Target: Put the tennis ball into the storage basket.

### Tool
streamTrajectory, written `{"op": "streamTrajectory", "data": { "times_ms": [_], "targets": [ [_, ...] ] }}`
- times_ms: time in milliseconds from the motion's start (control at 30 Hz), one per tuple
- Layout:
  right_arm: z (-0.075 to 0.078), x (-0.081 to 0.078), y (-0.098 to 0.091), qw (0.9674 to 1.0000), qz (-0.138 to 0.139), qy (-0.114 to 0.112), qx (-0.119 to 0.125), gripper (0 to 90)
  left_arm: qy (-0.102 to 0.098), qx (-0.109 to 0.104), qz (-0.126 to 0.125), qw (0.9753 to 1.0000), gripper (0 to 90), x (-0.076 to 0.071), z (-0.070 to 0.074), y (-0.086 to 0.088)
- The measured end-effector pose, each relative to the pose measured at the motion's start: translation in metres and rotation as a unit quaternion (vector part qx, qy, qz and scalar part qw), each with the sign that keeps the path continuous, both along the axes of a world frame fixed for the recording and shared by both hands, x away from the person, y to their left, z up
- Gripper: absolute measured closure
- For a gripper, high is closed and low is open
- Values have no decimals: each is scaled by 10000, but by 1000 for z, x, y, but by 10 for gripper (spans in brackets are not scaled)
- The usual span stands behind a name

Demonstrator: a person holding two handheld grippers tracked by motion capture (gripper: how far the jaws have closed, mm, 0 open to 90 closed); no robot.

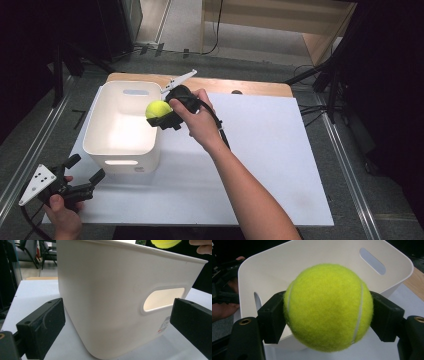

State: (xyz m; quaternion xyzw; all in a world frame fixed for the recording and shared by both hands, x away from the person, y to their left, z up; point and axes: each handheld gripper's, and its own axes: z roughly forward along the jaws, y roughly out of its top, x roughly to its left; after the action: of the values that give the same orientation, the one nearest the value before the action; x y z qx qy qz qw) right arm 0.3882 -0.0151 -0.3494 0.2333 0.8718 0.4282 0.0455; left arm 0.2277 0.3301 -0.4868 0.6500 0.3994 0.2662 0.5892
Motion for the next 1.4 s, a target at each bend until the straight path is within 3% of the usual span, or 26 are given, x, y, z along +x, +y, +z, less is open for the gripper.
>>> {"op": "streamTrajectory", "data": {
  "times_ms": [700,1400],
  "targets": [
    [-5,-2,20,9997,225,15,31,229,-7,6,-7,10000,0,0,0,-1],
    [-24,0,37,9987,449,27,-220,228,1,-22,-18,10000,0,1,0,0]
  ]
}}
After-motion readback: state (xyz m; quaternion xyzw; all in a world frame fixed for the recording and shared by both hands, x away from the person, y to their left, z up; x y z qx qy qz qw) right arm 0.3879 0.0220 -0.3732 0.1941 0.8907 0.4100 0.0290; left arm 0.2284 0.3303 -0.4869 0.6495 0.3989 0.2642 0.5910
